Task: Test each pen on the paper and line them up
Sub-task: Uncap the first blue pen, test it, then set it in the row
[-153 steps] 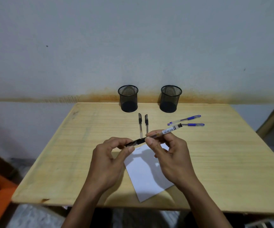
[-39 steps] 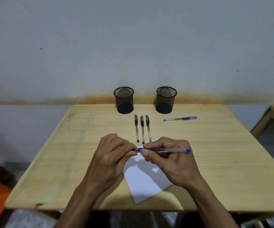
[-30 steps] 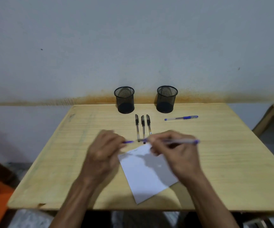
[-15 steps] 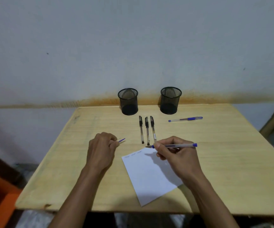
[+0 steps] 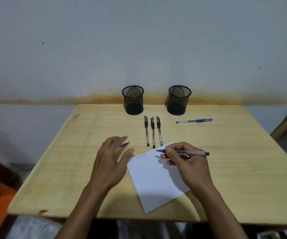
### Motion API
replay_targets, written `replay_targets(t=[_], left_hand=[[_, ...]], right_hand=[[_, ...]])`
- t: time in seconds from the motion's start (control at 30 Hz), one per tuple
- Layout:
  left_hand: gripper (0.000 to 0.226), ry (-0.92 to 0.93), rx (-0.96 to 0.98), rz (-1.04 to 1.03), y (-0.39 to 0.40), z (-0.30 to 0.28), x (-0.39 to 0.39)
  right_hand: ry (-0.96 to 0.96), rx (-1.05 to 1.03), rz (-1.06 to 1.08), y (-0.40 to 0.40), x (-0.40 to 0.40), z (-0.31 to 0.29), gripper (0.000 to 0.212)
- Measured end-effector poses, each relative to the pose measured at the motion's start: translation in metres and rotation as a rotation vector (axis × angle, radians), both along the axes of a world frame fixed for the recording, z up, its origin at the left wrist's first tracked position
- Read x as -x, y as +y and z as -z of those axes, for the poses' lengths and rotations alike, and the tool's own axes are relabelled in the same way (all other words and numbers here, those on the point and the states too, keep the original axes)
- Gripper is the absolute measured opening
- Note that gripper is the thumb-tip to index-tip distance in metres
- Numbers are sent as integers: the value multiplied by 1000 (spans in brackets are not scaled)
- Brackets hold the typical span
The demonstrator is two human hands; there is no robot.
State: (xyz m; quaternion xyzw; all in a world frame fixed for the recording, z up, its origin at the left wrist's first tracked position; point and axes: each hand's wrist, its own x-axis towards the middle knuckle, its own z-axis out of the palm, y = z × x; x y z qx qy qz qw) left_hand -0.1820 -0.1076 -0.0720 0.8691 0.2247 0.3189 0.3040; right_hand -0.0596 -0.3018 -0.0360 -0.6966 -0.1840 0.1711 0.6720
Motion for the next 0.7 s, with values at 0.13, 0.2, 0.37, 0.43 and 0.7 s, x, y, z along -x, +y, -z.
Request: replay_targets(t=[0.13,0.2,0.37,0.43,0.7], left_hand=[[47,213,-91,158,-8,22,1],[53,256,-102,152,-7,29,2],[65,325,-174,183,-7,33,0],[65,312,-185,177,-6,35,0],[51,226,-314,178,-6,42,2]], right_hand=[[-75,82,-20,9,-4,8,8],[-112,128,-25,15,-6,13,12],[-174,228,-100,28,-11,19,11],[-204,271,-138,33,-16,18,10],[-189,323,-105,47,-24,29,13]])
